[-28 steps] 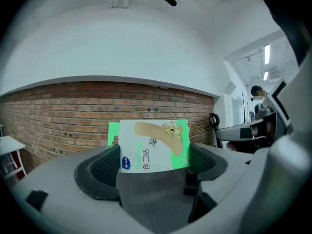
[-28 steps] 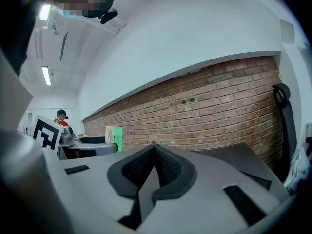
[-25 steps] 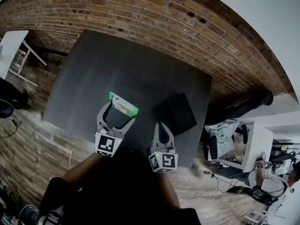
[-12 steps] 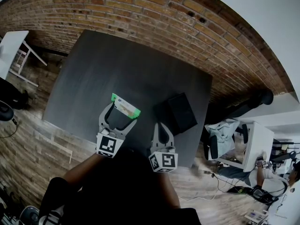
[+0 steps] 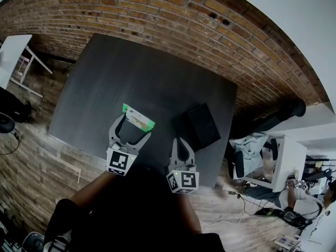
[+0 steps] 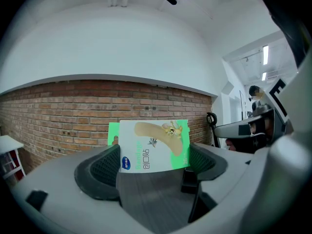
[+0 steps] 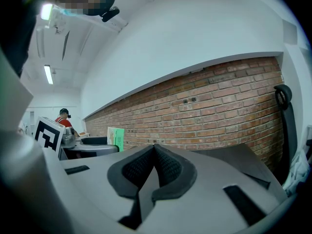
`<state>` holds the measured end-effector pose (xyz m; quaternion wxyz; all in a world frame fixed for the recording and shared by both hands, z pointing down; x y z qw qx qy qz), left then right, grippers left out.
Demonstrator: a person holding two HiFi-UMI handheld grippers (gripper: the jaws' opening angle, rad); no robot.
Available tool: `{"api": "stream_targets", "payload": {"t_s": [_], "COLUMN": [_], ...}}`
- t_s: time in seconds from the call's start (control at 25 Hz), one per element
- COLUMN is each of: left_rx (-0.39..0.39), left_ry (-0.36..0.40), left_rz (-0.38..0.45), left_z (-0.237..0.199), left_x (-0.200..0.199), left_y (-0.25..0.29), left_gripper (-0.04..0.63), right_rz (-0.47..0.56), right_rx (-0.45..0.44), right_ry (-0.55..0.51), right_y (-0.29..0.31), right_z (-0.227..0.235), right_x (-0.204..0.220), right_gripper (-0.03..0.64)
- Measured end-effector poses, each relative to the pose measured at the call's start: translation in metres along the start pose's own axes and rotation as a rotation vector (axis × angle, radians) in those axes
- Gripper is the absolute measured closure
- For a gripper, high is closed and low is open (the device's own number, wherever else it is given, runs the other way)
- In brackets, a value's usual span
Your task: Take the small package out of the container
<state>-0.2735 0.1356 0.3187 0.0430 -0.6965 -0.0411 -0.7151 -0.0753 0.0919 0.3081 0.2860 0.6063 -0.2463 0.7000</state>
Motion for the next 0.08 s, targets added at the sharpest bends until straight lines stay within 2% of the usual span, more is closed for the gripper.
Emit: {"api": "stream_targets", "payload": {"t_s": [0.08], "left_rx": [0.001], "left_ry": [0.000], "left_rz": [-0.002], "left_z": [0.0012], "left_x": [0.0004], "left_y": [-0.0012], "left_gripper": [0.181], "right_rz": [0.001], "right_rx": [-0.001], "right_ry": [0.001], "right_y": [-0.0011], "right_z": [-0.0004], "right_x": [-0.0002], "right_gripper": [0.594]}}
Point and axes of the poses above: the fingertips, and each gripper's own axes: y forward along the fingers, z to its right, x out of its underside, the point moved 7 cm from there along -y, backward along the fingers, and after that the axes turned 9 degrees about z, right-handed, at the moved point
